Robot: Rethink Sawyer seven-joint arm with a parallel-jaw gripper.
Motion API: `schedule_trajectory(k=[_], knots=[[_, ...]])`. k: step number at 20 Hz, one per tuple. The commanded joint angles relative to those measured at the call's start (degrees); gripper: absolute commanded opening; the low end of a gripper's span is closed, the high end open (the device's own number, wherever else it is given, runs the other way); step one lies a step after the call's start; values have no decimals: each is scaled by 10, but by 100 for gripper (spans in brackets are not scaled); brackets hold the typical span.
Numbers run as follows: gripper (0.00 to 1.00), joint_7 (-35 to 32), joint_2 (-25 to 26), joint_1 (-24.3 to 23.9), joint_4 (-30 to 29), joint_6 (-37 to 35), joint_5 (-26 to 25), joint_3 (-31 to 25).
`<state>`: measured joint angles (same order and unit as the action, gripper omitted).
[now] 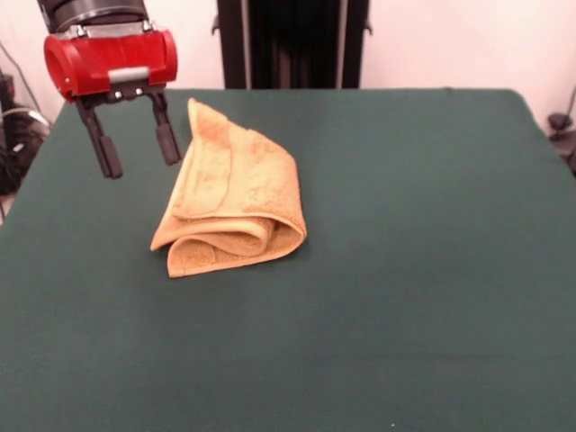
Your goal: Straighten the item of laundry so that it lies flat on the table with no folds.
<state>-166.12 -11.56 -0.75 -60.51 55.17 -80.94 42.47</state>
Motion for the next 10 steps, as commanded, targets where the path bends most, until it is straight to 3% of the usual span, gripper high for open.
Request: schedule_trajectory(k=[1,10], knots=[[100,-97,57,16,23,-40,7,-86],[100,-77,73,15,31,-14,-1,-91]])
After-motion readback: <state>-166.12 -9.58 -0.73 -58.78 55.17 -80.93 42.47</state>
